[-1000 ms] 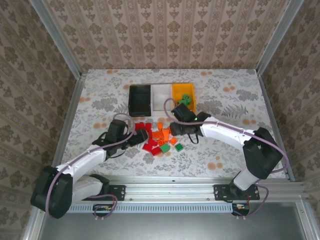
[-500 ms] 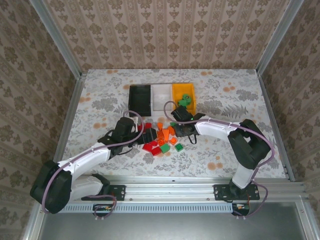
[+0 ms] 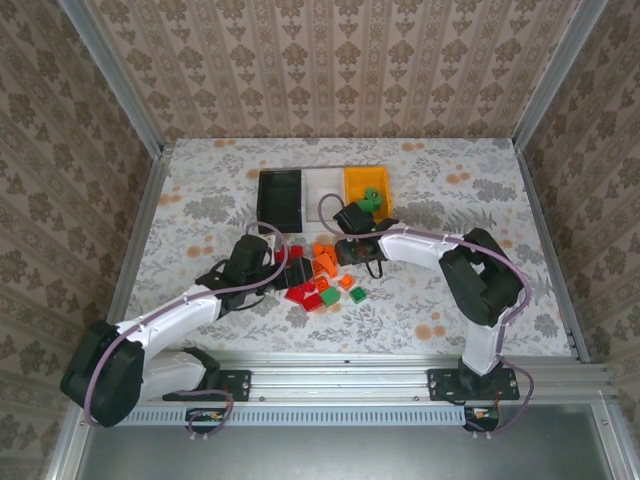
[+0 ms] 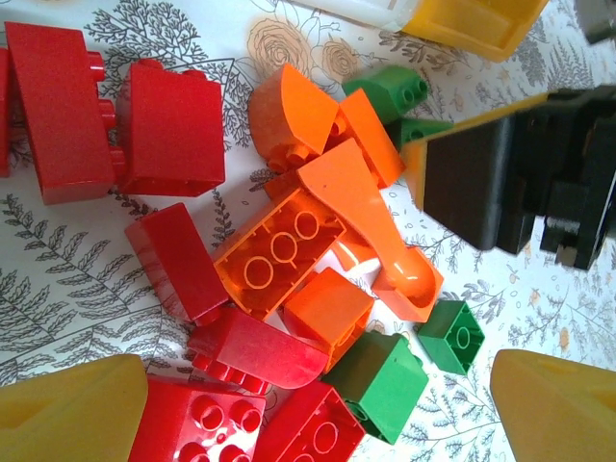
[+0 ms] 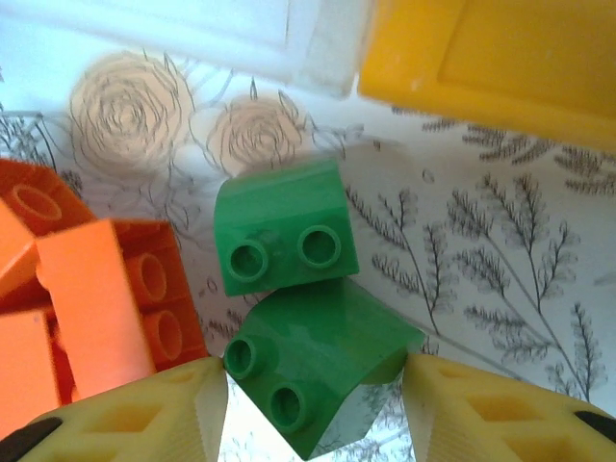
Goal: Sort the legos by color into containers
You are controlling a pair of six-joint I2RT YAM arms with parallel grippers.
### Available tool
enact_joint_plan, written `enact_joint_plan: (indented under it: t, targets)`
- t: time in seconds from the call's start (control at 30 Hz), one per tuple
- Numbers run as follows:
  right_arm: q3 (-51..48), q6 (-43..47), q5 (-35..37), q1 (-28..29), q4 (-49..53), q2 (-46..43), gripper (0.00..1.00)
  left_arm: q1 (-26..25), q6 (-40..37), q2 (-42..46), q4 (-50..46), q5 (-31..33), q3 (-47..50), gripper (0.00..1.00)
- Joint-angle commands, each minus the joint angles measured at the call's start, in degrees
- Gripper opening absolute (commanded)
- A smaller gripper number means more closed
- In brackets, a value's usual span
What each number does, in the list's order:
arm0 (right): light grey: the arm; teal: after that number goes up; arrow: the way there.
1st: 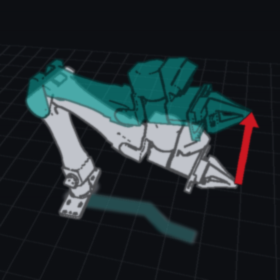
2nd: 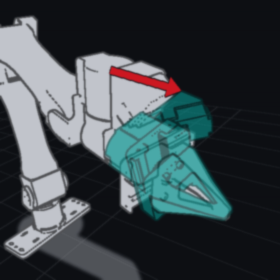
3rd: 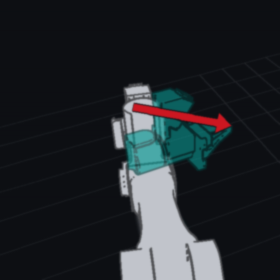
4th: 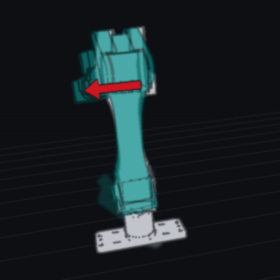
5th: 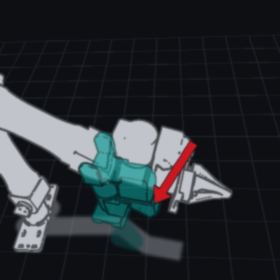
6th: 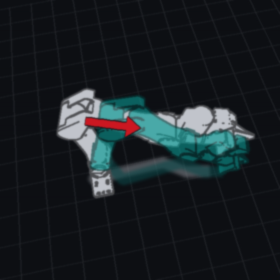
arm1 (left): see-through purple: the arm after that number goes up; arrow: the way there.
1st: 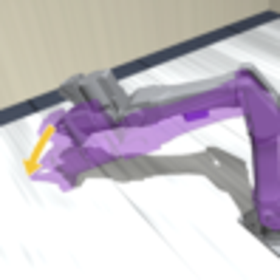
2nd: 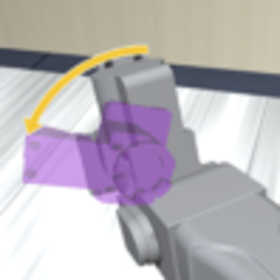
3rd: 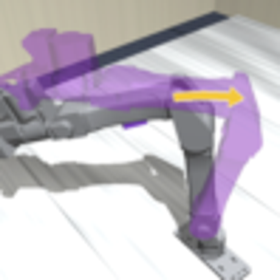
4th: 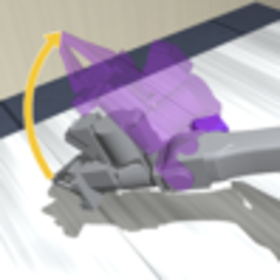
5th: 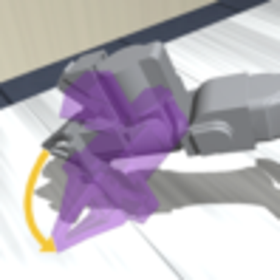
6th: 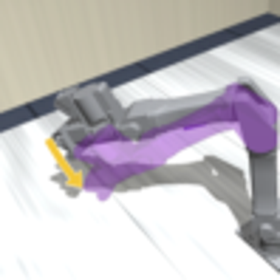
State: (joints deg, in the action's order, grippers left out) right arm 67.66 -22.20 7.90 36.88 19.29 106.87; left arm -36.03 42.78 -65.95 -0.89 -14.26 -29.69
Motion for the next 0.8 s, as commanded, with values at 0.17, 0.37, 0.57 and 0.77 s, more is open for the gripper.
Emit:
enact_joint_plan:
  t: [0.17,0.37,0.57,0.77]
  targets:
    - [0.0,0.9,-1.0,-1.2,-1.1,1.6,0.46,-0.2,-2.0,1.4,-2.1,1.8,-1.3,0.95]
    - [-2.1,0.2,-2.1,-1.3,-2.4,-1.2,0.41,0.0,-2.3,0.9,-2.3,1.5,-2.1,0.95]
    - [-5.2,-0.6,-2.5,-1.2,-3.5,-4.8,0.41,0.1,-2.3,0.5,-1.8,1.5,-2.2,0.96]
    - [-7.2,-0.8,-1.2,-1.3,-3.6,-9.1,0.41,0.1,-2.2,0.5,-2.0,0.9,-2.7,0.96]
